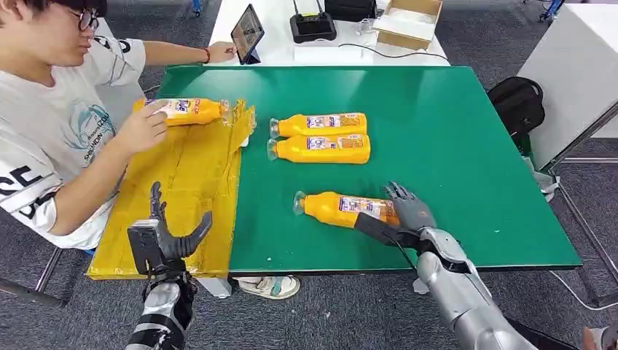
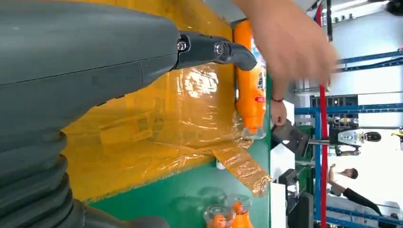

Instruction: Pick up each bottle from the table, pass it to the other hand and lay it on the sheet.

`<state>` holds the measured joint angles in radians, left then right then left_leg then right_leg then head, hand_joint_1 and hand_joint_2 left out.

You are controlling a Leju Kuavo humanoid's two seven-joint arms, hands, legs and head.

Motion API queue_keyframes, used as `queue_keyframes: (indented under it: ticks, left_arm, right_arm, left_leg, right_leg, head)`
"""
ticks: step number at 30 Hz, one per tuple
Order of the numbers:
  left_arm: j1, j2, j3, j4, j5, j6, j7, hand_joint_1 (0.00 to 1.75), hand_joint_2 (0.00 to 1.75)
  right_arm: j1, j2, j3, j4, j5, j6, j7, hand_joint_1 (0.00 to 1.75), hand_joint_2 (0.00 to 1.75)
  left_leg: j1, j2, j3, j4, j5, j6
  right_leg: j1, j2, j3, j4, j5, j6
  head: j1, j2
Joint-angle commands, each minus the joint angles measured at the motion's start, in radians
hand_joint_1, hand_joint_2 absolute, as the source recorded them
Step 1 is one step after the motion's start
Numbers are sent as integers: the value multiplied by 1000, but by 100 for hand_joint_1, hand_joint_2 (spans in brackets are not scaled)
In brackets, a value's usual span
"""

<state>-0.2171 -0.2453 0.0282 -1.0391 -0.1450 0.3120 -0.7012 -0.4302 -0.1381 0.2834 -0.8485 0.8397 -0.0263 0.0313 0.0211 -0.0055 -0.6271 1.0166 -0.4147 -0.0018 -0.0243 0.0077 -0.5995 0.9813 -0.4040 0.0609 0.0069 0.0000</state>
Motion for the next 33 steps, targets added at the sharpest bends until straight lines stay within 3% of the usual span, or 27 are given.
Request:
queue_keyframes:
  ticks: [1, 2, 7, 8, 9, 11, 19, 22, 24, 28, 32, 33]
  left_arm:
    - [-68, 5, 3, 128, 23, -16, 6, 0, 175]
    - [-70, 5, 2, 131, 27, -16, 6, 0, 175]
    - [-70, 5, 2, 131, 27, -16, 6, 0, 175]
    - [-69, 5, 2, 132, 27, -18, 6, 0, 175]
    - [-70, 5, 2, 133, 32, -21, 8, 0, 175]
    - [-73, 4, 1, 137, 40, -24, 11, 0, 175]
    - [-72, 3, -2, 145, 51, -24, 14, 0, 175]
    - [-75, 4, -4, 150, 54, -23, 11, 0, 175]
    - [-70, 3, -3, 140, 60, -21, 8, 0, 175]
    - [-30, -8, -12, 77, 74, -38, 23, 0, 175]
    - [-27, -11, -15, 71, 74, -35, 27, 0, 175]
    - [-27, -10, -18, 71, 76, -39, 28, 0, 175]
  right_arm:
    - [-50, 16, 109, 199, -65, 74, -77, 21, 175]
    - [-53, 17, 118, 204, -75, 73, -88, 54, 175]
    - [-53, 17, 118, 204, -75, 73, -88, 54, 175]
    - [-51, 18, 116, 201, -81, 73, -94, 84, 175]
    - [-49, 19, 114, 199, -95, 74, -106, 140, 175]
    - [-44, 20, 111, 196, -122, 75, -124, 155, 175]
    - [-20, 35, 96, 162, -162, 37, -152, 159, 175]
    - [-6, 38, 83, 136, -199, 39, -181, 175, 175]
    - [21, 56, 48, 77, -244, -13, -227, 175, 175]
    - [140, 155, -69, -231, -295, -252, -356, 175, 175]
    - [151, 151, -67, -266, -286, -247, -330, 175, 175]
    - [160, 163, -87, -284, -301, -276, -364, 175, 175]
  left_leg:
    - [1, 0, 4, -2, 0, 1]
    - [1, 0, 4, -1, 0, 0]
    - [1, 2, 7, -1, -1, 0]
    - [1, 2, 8, -2, -1, 0]
    - [1, 2, 8, -1, -1, 0]
    - [1, 2, 8, -2, -1, 1]
    - [1, 2, 8, -2, -1, 0]
    - [1, 2, 8, -1, -1, 0]
    - [1, 1, 8, -2, -1, 0]
    - [1, 4, 6, -1, -2, 0]
    - [0, 2, 0, 0, -1, 0]
    - [1, 3, 1, 0, -3, 0]
  right_leg:
    - [2, -1, 4, -2, 0, -3]
    - [2, -1, 4, -2, 0, -3]
    - [1, 3, 5, -1, 1, -3]
    - [2, 3, 6, -2, 1, -4]
    - [2, 3, 6, -2, 2, -4]
    - [2, 3, 6, -2, 2, -5]
    - [2, 3, 7, -2, 1, -5]
    - [2, 3, 7, -2, 1, -4]
    - [2, 2, 7, -2, 1, -5]
    - [2, 5, 4, -1, 1, -5]
    - [1, 4, -1, 1, 1, -4]
    - [2, 4, -1, 1, 0, -5]
  head:
    - [0, 0]
    - [0, 0]
    - [0, 0]
    - [0, 0]
    - [0, 0]
    - [0, 0]
    - [0, 0]
    - [0, 0]
    - [0, 0]
    - [0, 0]
    - [-1, 0]
    - [-1, 0]
